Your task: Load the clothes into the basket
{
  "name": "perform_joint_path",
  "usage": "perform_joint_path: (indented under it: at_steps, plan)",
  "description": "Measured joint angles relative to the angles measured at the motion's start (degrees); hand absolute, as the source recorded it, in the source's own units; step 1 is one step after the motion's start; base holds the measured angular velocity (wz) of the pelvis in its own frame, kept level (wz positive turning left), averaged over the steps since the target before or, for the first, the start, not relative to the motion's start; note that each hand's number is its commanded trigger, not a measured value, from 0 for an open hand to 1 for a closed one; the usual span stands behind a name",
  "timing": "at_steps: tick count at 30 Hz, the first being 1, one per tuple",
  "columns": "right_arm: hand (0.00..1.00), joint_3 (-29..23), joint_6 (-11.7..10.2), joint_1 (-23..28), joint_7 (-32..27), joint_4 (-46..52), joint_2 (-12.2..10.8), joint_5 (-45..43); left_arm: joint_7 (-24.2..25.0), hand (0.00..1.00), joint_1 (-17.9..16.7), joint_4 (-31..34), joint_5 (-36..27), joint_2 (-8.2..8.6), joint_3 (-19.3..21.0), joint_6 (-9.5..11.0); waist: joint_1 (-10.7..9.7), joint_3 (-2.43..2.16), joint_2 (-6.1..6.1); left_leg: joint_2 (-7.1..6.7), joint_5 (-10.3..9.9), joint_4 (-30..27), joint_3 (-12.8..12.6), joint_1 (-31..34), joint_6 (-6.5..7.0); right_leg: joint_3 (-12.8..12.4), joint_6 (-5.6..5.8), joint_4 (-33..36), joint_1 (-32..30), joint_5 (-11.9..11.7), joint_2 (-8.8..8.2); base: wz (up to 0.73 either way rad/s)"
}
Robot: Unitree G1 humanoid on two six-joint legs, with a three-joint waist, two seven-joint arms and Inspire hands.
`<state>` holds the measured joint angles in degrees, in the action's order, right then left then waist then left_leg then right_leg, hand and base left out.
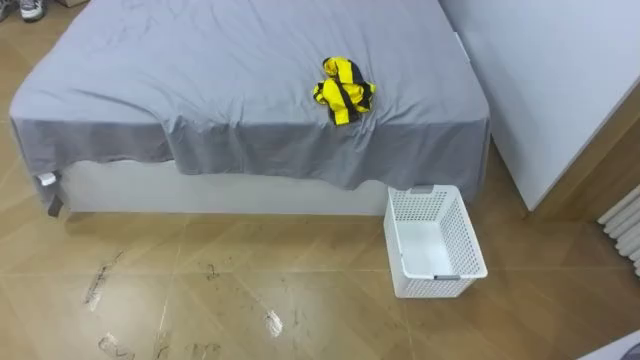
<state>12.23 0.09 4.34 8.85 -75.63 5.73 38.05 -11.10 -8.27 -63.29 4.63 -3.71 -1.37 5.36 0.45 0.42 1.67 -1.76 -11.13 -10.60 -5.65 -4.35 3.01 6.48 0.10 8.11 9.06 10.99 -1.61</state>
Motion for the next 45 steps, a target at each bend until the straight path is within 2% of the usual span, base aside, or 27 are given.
perform_joint_path:
  at_steps: [6,16,19,21,22,23,24,26,27,30,32,33,34,35,36,37,38,39,40,41,42,43,44,45]
  plan:
    - [0.0,-0.04,0.08,-0.03,0.0,0.12,0.01,-0.08,0.0,0.0,-0.12,-0.26,-2.76,0.01,-0.03,-0.01,0.0,-0.05,0.06,0.01,-0.01,-0.17,-0.1,0.15,0.01,-0.04,0.0,0.01,-0.07,0.0,0.0,0.0]
    - [0.0,-0.37,0.13,0.02,0.01,0.14,0.0,-0.46,0.12,0.0,-0.09,-0.75,-2.83,0.0,0.15,-0.03,-0.15,-0.45,0.36,-0.12,-0.01,-0.07,-0.06,0.68,0.01,-0.14,0.0,-0.28,-0.07,0.0,0.08,0.0]
    - [0.0,-0.62,0.12,0.0,0.05,0.12,0.0,-1.22,0.36,0.0,-0.08,-0.77,-2.83,0.0,0.24,-0.03,-0.11,-0.36,0.67,-0.18,-0.01,-0.23,-0.09,0.72,0.01,-0.18,-0.01,-0.47,-0.09,0.02,0.06,0.0]
    - [0.0,-0.6,-0.02,0.01,0.04,0.21,0.0,-1.9,0.37,0.0,0.0,-0.81,-2.83,0.01,0.51,-0.01,-0.11,-0.48,0.54,0.03,-0.1,-0.91,-0.13,0.7,0.01,-0.18,-0.11,-0.42,-0.06,0.12,0.07,0.0]
    - [0.0,-0.56,-0.02,-0.01,0.04,0.2,0.0,-1.83,0.37,0.0,0.03,-0.89,-2.99,0.01,0.57,0.02,-0.06,-0.29,0.74,0.15,-0.27,-1.19,-0.16,0.8,-0.01,-0.18,-0.14,-0.27,-0.07,0.17,0.13,0.0]
    - [0.0,-0.56,-0.02,-0.01,0.04,0.19,0.0,-1.83,0.37,0.0,0.06,-0.9,-3.06,0.0,0.57,0.02,-0.13,-0.35,0.54,0.21,-0.34,-1.3,-0.18,0.82,-0.02,-0.18,-0.2,-0.17,-0.08,0.21,0.16,0.0]
    - [0.0,-0.56,-0.02,-0.06,0.04,0.2,0.0,-1.86,0.38,0.0,0.11,-0.89,-4.21,-0.04,0.5,0.03,-0.14,-0.3,0.75,0.55,-0.83,-2.26,-0.33,1.2,-0.11,-0.19,-0.32,0.2,-0.28,0.33,0.37,-0.04]
    - [0.0,-0.58,-0.02,-0.28,0.11,0.15,-0.08,-1.84,0.45,0.0,-0.06,-0.88,-5.27,-0.09,1.14,0.11,0.08,-0.34,0.39,1.48,-2.52,-5.7,-0.4,2.86,-0.46,-0.14,-0.74,1.58,-1.1,0.92,1.03,-0.05]
    - [0.0,-0.59,-0.03,-0.3,0.18,0.03,-0.19,-1.85,0.51,0.0,-0.05,-0.83,-5.55,-0.1,2.18,0.13,0.05,-0.11,0.28,2.37,-3.8,-8.51,-0.42,4.06,-0.79,-0.08,-1.1,2.25,-1.32,1.44,1.65,-0.03]
    - [0.0,-0.65,-0.3,-0.03,0.1,0.36,-0.34,-1.37,0.57,0.0,-0.04,-0.53,-9.13,-0.43,2.7,0.14,0.27,-0.02,0.28,4.1,-6.32,-13.92,-0.61,6.38,-1.93,-0.17,-2.38,3.96,-2.03,3.04,3.23,-0.03]
    - [0.0,-1.92,-0.59,0.25,0.13,0.57,-0.37,-1.37,0.58,0.0,-0.02,-0.49,-9.79,-0.49,3.39,0.18,-0.38,-0.04,0.37,4.6,-6.39,-16.82,-0.37,8.04,-2.3,-0.26,-3.25,4.93,-2.49,4.19,3.32,0.18]
    - [0.0,-2.29,-1.1,0.41,-0.03,0.58,-0.39,-1.14,0.51,0.0,-0.24,0.04,-11.9,-0.54,3.21,0.59,-0.45,0.23,0.8,4.84,-5.37,-22.81,-0.61,11.73,-2.75,-0.5,-3.84,5.55,-2.53,4.61,3.2,0.25]
    - [0.0,-2.24,-1.29,0.5,-0.09,0.49,-0.35,-0.61,0.5,0.0,-0.1,0.57,-13.23,-0.54,3.14,1.09,-0.32,0.32,1.03,4.65,-5.39,-25.37,-0.29,13.96,-2.37,-0.79,-3.94,6.05,-2.69,4.9,2.95,0.17]
    - [0.0,-2.22,-1.29,0.72,-0.37,0.39,0.08,0.54,0.53,0.0,-0.18,1.22,-15.82,-0.41,2.66,1.97,0.11,0.34,1.16,2.86,-5.22,-23.15,0.13,16.83,-2.17,-1.29,-3.8,6.69,-2.72,5.51,1.9,0.0]
    - [0.0,-2.23,-1.26,0.7,-0.65,0.27,0.66,0.66,0.54,0.0,-0.2,1.71,-18.37,-0.21,1.68,2.75,0.45,0.13,1.29,1.74,-3.24,-17.32,-0.16,19.61,-3.03,-1.56,-3.15,6.96,-2.94,6.17,0.84,-0.21]
    - [0.0,-2.23,-1.27,0.83,-0.59,0.28,1.06,0.54,0.55,0.0,-0.25,1.89,-20.13,-0.06,1.29,3.62,1.48,0.06,0.78,1.21,0.51,-9.62,-0.18,21.57,-3.83,-2.33,-2.25,7.35,-2.88,7.27,0.28,-0.39]
    - [0.0,-2.2,-1.23,0.94,-0.58,0.29,1.13,0.35,0.55,0.0,-0.32,1.89,-20.42,-0.06,1.32,4.04,1.99,0.05,0.61,1.25,2.48,-6.57,-0.15,22.1,-4.04,-2.66,-2.02,7.71,-2.83,7.78,0.04,-0.58]
    - [0.0,-2.18,-1.13,1.52,-0.53,0.41,1.06,-0.12,0.56,0.0,-0.58,1.89,-20.8,-0.11,1.43,4.7,2.68,0.06,0.41,1.62,5.85,-1.76,-0.09,22.65,-4.1,-3.33,-1.78,7.76,-2.01,8.68,-0.41,-0.51]
    - [0.0,-2.19,-0.85,1.8,-0.53,0.44,1.02,-0.24,0.59,0.0,-0.78,1.9,-20.83,-0.15,1.44,4.86,2.81,0.04,0.34,1.79,7.7,-0.8,-0.15,22.64,-3.97,-3.64,-1.66,7.74,-1.52,9.12,-0.71,-0.5]
    - [0.0,-2.27,-0.21,2.22,-0.53,0.86,1.02,-0.3,0.76,0.0,-1.16,1.88,-20.97,-0.2,1.85,5.05,2.88,-0.1,0.42,1.3,12.01,-0.99,-0.4,22.62,-3.08,-4.5,-1.3,7.49,-0.86,10.02,-1.43,-0.41]
    - [0.0,-2.42,0.01,2.46,-0.54,1.62,1.27,-0.49,1.01,0.0,-1.22,1.89,-20.97,-0.15,1.95,5.38,2.81,-0.16,0.66,0.2,14.8,-2.13,-0.5,23.1,-1.27,-5.1,-0.29,7.12,-0.48,11.0,-2.57,-0.32]
    - [0.0,-2.56,0.0,2.6,-0.52,1.83,1.37,-0.93,1.2,0.0,-1.29,1.83,-20.96,-0.17,2.13,5.67,2.75,-0.63,0.24,-0.4,14.96,-3.36,-0.77,23.3,-0.27,-5.31,0.28,6.4,-0.07,11.36,-3.08,-0.29]
    - [0.0,-3.06,0.01,2.57,-0.45,1.82,1.36,-2.16,1.58,0.0,-1.2,1.5,-20.92,-0.27,2.38,6.06,2.8,-0.69,1.67,-1.81,13.23,-5.77,-2.32,23.75,2.15,-6.26,1.51,4.89,1.04,11.53,-4.43,-0.17]
    - [0.0,-3.59,-0.11,2.54,-0.28,1.84,1.27,-2.01,1.61,0.0,-1.13,1.41,-21.33,-0.55,2.14,6.25,2.7,-0.63,2.57,-3.75,10.82,-7.77,-3.14,23.79,2.76,-6.28,2.78,3.66,2.59,11.43,-6.55,-0.13]
